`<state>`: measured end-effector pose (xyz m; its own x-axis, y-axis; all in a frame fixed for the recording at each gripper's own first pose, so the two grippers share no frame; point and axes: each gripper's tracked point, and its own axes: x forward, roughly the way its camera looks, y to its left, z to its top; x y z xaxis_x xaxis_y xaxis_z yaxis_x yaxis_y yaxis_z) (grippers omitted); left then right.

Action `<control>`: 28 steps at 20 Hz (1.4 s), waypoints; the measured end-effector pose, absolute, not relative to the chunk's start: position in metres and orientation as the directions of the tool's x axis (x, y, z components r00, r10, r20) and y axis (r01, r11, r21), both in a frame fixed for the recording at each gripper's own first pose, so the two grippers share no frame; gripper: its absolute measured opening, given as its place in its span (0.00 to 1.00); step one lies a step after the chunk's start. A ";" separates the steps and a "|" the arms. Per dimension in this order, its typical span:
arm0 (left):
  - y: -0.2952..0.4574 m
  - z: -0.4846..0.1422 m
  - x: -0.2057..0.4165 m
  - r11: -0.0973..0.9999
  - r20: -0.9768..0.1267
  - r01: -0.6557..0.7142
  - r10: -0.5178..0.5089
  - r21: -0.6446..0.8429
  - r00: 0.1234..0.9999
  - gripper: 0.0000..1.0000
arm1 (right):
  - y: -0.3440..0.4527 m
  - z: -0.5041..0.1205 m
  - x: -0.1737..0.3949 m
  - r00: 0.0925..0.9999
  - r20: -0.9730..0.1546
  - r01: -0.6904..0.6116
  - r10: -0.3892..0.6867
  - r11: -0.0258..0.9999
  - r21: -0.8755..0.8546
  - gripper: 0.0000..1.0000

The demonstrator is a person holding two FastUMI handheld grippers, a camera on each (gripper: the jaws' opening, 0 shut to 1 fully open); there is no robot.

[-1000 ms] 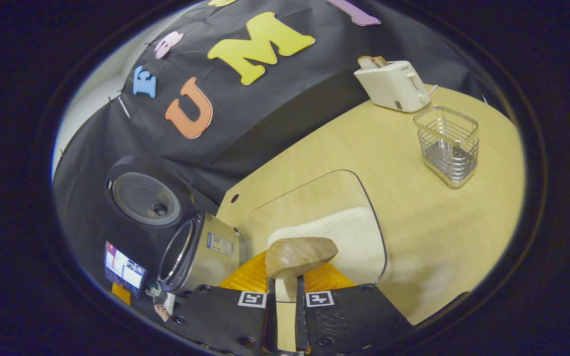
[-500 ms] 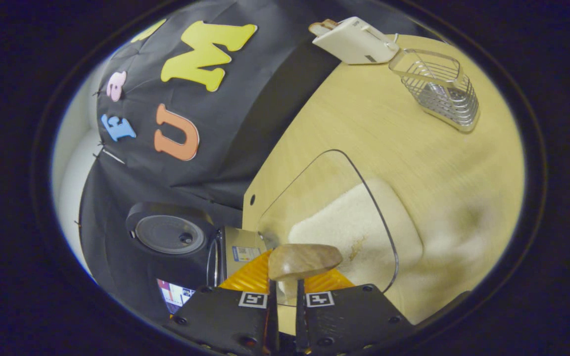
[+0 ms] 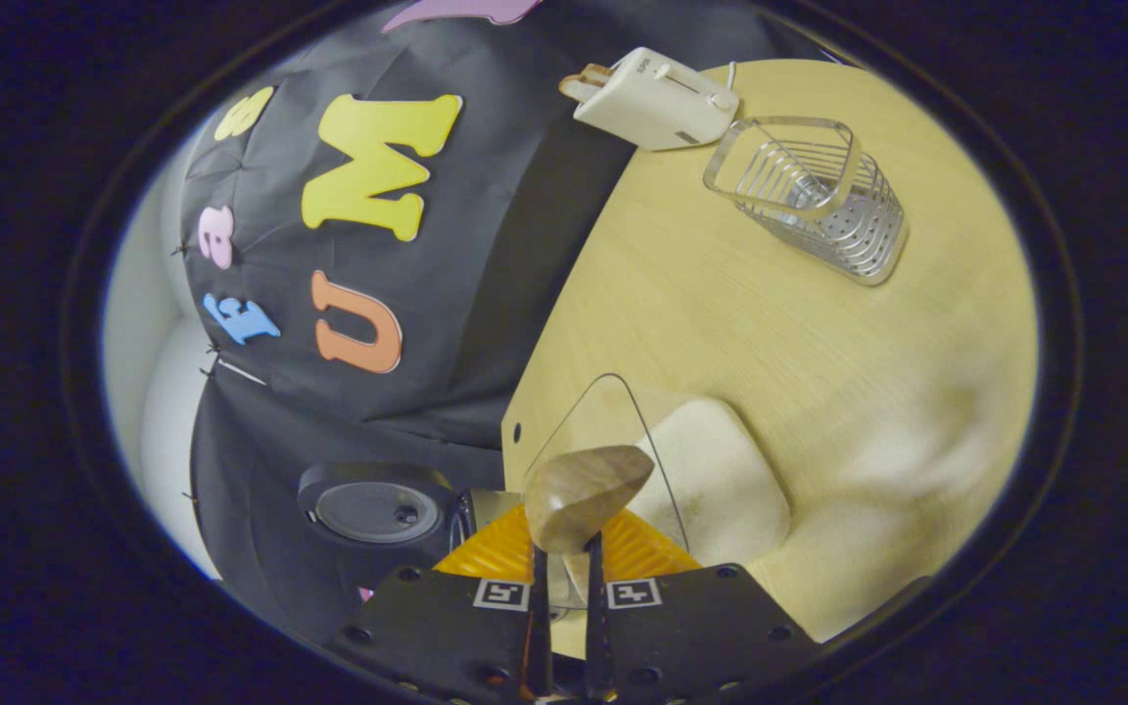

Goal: Close the left gripper, press the button to open the rice cooker; take a wooden spoon from the chopstick holder with the right hand, scoop a spoonful of rice and pour it into the rice cooker, then put the wooden spoon back into the chopstick holder.

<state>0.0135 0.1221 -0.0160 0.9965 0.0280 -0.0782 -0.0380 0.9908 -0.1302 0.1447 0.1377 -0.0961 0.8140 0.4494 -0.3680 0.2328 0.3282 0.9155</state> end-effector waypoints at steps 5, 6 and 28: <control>0.132 -0.016 0.012 0.989 -0.078 -0.058 0.048 -0.139 0.996 0.99 | 0.128 -0.083 0.148 0.835 -0.366 0.247 0.412 0.313 0.917 0.14; 0.133 -0.016 0.012 0.988 -0.078 -0.059 0.048 -0.139 0.996 0.99 | 0.129 -0.083 0.151 0.834 -0.369 0.253 0.411 0.310 0.917 0.14; 0.232 -0.038 -0.010 0.965 -0.094 -0.172 0.156 -0.197 0.983 0.96 | 0.328 0.042 0.222 0.826 -0.363 0.090 0.431 0.536 0.840 0.16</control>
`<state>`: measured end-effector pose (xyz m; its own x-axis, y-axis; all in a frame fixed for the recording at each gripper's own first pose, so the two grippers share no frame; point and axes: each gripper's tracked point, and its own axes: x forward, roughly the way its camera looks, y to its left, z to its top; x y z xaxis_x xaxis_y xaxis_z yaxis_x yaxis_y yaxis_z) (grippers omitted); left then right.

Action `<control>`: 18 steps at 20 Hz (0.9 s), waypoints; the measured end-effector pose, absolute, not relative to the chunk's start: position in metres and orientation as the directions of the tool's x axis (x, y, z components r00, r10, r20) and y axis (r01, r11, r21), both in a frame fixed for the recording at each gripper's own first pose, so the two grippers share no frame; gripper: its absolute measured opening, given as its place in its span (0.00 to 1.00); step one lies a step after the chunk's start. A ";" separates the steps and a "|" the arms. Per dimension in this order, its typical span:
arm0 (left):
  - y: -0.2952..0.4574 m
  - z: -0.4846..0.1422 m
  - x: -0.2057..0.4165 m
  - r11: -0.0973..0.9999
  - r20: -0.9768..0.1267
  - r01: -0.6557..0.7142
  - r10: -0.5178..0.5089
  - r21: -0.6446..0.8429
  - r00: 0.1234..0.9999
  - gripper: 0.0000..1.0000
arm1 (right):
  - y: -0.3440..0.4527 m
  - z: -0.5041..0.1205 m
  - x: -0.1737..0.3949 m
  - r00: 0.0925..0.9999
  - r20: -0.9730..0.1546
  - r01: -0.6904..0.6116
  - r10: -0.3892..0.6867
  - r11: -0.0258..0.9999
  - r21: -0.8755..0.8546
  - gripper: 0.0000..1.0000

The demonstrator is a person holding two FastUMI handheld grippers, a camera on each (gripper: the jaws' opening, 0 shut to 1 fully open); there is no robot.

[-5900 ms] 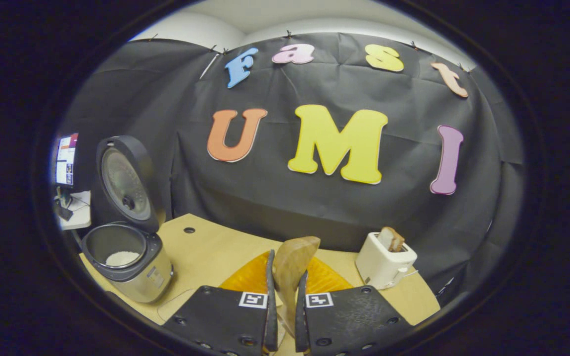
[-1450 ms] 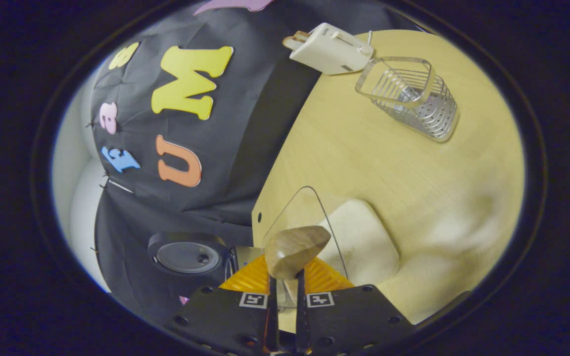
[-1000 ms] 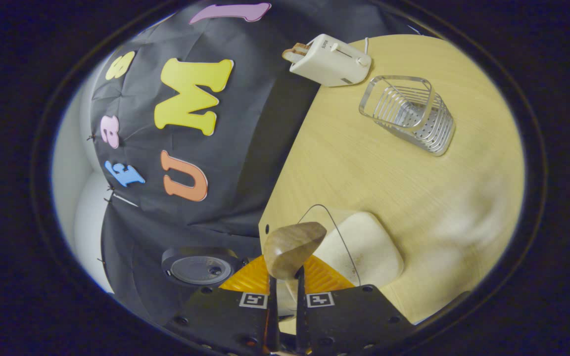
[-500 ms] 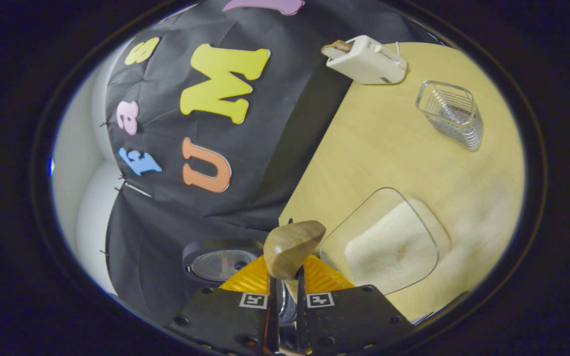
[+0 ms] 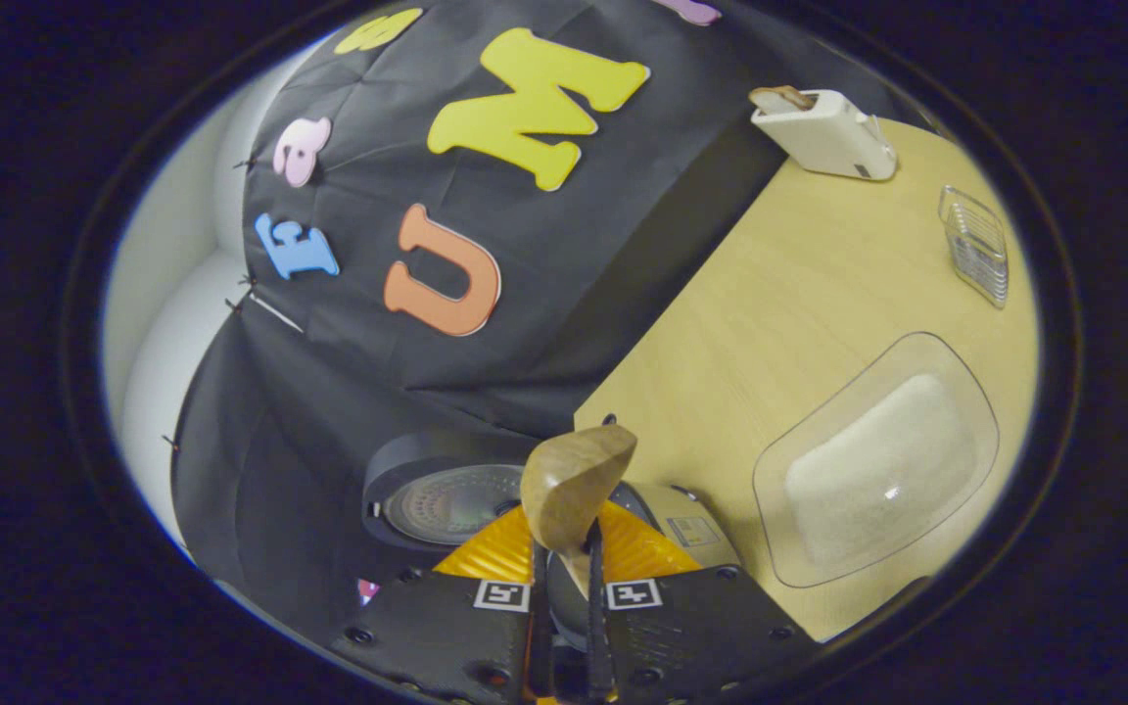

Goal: Close the left gripper, press the button to open the rice cooker; take a wooden spoon from the chopstick holder with the right hand, scoop a spoonful of rice and pour it into the rice cooker, then put the wooden spoon back into the chopstick holder.

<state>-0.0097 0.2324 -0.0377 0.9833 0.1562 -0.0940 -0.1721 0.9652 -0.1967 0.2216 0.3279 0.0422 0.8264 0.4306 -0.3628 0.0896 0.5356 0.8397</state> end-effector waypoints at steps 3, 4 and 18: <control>0.243 -0.042 -0.011 0.961 -0.102 -0.189 0.171 -0.202 0.980 0.96 | 0.369 0.026 0.243 0.808 -0.417 0.075 0.416 0.629 0.774 0.14; 0.246 -0.043 -0.011 0.960 -0.103 -0.191 0.173 -0.204 0.980 0.96 | 0.379 0.020 0.247 0.797 -0.434 0.071 0.420 0.649 0.758 0.14; 0.247 -0.047 -0.009 0.965 -0.108 -0.179 0.161 -0.191 0.981 0.96 | 0.418 0.049 0.267 0.864 -0.344 -0.283 0.369 0.919 0.274 0.13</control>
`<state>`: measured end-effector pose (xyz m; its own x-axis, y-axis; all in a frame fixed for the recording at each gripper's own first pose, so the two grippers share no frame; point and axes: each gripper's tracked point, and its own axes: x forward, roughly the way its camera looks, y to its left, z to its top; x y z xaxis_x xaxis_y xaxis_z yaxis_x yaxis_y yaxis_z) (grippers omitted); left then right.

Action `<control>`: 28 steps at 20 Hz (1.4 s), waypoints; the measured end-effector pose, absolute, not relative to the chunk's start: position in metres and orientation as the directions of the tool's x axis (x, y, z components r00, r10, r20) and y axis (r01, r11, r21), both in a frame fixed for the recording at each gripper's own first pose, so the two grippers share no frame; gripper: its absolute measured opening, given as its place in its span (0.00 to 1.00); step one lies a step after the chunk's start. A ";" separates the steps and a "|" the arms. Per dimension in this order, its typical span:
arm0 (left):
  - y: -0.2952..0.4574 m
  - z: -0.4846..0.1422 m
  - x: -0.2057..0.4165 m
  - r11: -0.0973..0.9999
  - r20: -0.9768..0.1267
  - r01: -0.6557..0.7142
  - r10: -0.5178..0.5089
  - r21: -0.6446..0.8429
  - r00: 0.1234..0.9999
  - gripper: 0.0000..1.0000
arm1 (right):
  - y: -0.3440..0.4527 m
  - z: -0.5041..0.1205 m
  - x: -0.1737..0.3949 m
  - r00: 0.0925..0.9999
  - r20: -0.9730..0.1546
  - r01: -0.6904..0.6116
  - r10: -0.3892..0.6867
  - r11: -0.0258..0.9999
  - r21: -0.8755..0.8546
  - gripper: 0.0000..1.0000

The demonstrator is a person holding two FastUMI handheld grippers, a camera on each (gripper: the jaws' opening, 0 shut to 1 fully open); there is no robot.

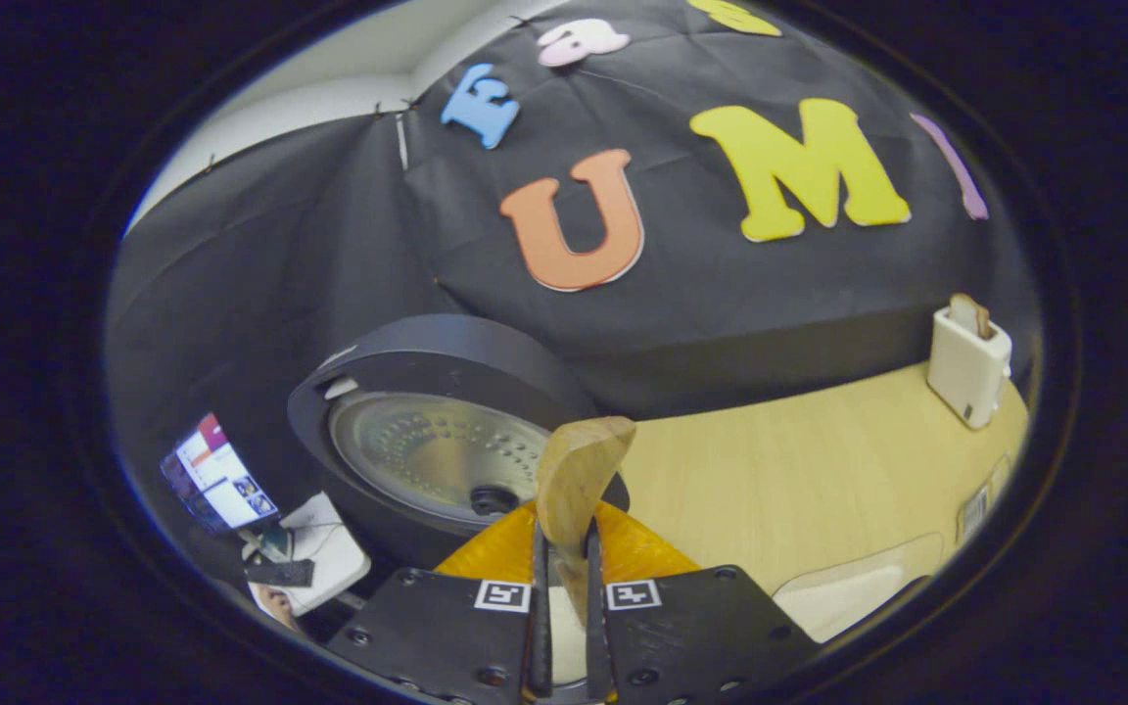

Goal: Close the left gripper, press the button to open the rice cooker; take a wooden spoon from the chopstick holder with the right hand, scoop a spoonful of rice and pour it into the rice cooker, then put the wooden spoon back into the chopstick holder.

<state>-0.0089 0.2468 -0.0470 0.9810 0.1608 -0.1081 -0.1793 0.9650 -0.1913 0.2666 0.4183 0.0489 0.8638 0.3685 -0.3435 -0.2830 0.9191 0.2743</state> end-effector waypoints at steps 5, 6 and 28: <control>0.247 -0.049 -0.010 0.966 -0.113 -0.180 0.162 -0.183 0.980 0.96 | 0.439 0.047 0.260 0.852 -0.335 -0.403 0.401 0.913 0.067 0.14; 0.247 -0.049 -0.010 0.966 -0.115 -0.183 0.164 -0.183 0.980 0.97 | 0.442 0.048 0.259 0.857 -0.328 -0.414 0.397 0.910 0.020 0.14; 0.243 -0.048 -0.006 0.970 -0.117 -0.185 0.168 -0.159 0.979 0.95 | 0.402 0.084 0.214 0.952 -0.093 -0.304 0.292 0.863 -0.403 0.13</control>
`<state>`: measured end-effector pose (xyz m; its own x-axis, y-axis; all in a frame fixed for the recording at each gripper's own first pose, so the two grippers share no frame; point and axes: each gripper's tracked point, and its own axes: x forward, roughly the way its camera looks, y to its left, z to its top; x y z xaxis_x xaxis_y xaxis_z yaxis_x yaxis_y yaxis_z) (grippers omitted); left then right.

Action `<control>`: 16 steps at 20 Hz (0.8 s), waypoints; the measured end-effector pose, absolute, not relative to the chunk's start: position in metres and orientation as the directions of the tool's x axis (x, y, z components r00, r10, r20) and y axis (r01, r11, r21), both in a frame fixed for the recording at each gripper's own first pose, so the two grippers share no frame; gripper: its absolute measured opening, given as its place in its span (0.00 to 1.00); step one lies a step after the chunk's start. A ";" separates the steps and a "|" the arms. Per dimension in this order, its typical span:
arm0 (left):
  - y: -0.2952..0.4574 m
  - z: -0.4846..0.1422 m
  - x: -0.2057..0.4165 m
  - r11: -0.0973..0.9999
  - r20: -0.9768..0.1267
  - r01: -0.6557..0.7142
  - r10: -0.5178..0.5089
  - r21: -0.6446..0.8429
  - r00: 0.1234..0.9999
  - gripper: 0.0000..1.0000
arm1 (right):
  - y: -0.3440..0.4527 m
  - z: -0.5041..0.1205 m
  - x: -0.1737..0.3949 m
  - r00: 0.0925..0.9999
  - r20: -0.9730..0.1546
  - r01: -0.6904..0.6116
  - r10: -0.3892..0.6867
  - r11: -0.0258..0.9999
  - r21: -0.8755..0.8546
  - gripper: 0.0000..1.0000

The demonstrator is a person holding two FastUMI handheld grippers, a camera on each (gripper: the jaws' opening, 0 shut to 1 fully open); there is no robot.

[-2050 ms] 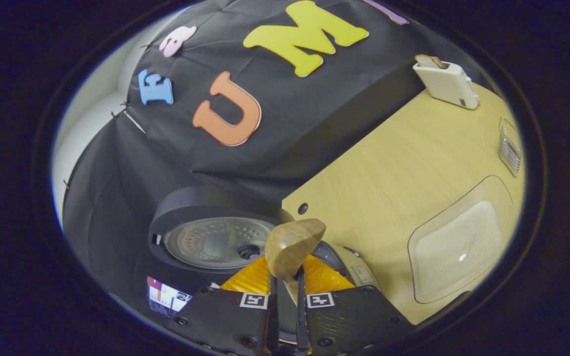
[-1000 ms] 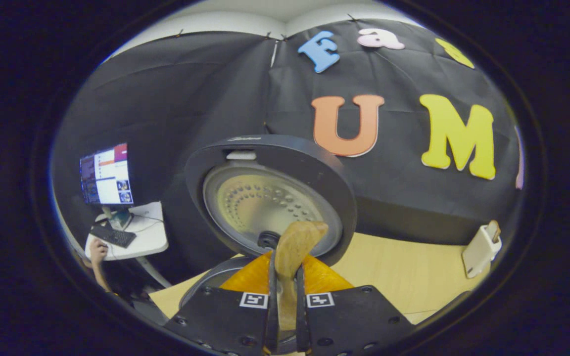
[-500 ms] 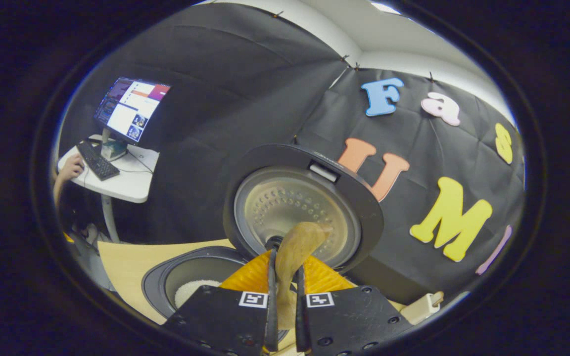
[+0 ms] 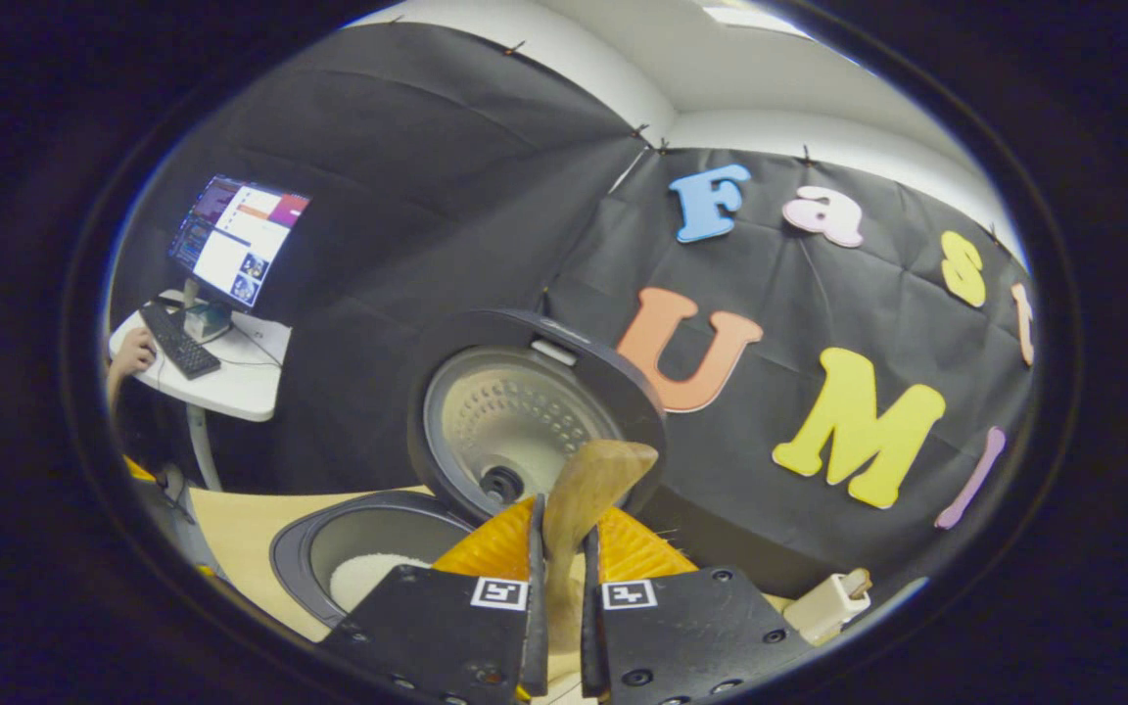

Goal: Close the left gripper, press the button to open the rice cooker; take a wooden spoon from the chopstick holder with the right hand, scoop a spoonful of rice and pour it into the rice cooker, then put the wooden spoon back into the chopstick holder.

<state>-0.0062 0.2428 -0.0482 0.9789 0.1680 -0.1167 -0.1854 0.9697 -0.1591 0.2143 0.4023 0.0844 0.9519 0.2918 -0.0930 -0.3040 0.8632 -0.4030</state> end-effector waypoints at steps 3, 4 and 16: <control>0.240 -0.048 -0.005 0.972 -0.121 -0.170 0.152 -0.163 0.981 0.95 | 0.344 0.095 0.220 0.967 -0.068 -0.252 0.244 0.901 -0.355 0.13; 0.240 -0.048 -0.006 0.972 -0.122 -0.168 0.149 -0.161 0.981 0.95 | 0.326 0.097 0.221 0.973 -0.063 -0.232 0.224 0.910 -0.343 0.13; 0.231 -0.046 -0.004 0.988 -0.101 -0.119 0.109 -0.094 0.989 0.95 | 0.048 0.096 0.214 0.992 -0.031 0.112 -0.124 0.961 -0.253 0.13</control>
